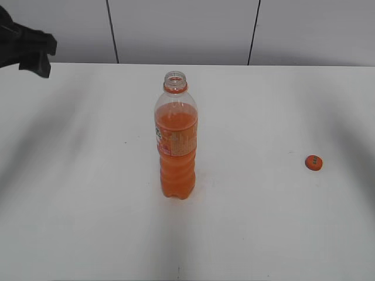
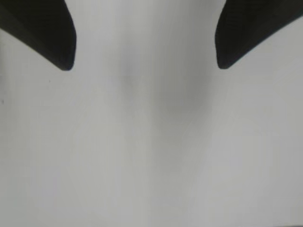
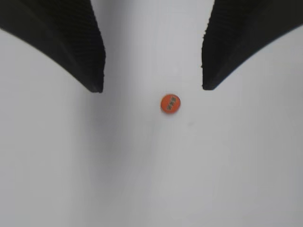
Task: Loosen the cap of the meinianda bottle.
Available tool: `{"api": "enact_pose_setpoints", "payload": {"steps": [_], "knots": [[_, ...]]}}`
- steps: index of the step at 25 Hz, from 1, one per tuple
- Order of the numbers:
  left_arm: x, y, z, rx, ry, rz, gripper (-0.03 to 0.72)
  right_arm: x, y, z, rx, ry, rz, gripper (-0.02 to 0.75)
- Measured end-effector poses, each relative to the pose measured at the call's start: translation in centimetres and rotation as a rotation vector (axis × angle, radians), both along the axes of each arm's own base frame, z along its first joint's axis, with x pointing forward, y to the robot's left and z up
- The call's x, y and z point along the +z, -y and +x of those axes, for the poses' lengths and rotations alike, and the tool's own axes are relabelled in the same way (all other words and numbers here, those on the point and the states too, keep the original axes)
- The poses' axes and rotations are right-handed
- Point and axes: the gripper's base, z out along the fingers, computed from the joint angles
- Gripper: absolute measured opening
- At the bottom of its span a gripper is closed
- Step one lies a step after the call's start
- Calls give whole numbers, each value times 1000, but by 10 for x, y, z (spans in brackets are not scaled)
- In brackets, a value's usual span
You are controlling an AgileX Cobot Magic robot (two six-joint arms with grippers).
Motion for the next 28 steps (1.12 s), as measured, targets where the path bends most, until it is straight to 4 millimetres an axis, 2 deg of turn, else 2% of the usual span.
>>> {"api": "enact_pose_setpoints", "payload": {"steps": [5,8,13,17,19,22,28], "knots": [[-15,-12,-5,46,-326,-35,529,-5,3,-11,1,-133,-38,480],[-14,-17,-11,64,-410,-31,528,-7,4,-18,1,-216,-43,480],[-1,-20,-23,52,-420,-16,522,-10,6,-21,-5,-245,-64,480],[20,-25,-46,25,-351,-19,509,-22,6,-30,-15,-292,-62,480],[31,-28,-63,19,-311,-25,509,-28,6,-43,-30,-314,-57,480],[45,-33,-93,17,-244,-38,508,-28,7,-73,-39,-302,-54,480],[72,-47,-162,9,-60,-74,489,-23,10,-149,-47,-182,-45,480]]}}
